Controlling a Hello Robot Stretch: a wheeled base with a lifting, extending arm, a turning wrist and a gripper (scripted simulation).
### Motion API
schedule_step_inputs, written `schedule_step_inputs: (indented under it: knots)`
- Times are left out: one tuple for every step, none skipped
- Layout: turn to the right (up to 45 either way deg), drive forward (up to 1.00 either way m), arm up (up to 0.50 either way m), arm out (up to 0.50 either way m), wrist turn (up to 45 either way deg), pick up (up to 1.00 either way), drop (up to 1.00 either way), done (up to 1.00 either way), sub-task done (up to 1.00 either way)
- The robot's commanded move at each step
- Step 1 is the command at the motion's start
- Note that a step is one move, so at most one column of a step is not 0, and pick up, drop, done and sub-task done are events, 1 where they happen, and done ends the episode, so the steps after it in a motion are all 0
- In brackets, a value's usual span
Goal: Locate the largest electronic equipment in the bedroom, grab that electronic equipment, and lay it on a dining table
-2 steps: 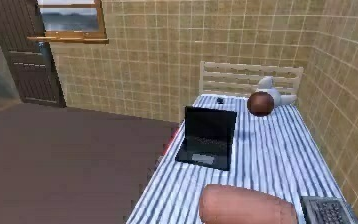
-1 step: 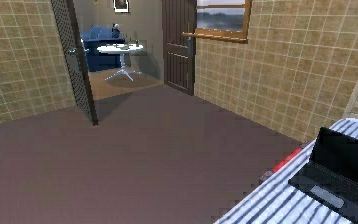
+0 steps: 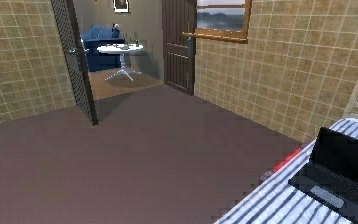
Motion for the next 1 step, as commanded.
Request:
schedule_step_inputs:
  knots:
    - [0.0, 0.0, 0.18, 0.0, 0.0, 0.0, 0.0, 0.0, 0.0]
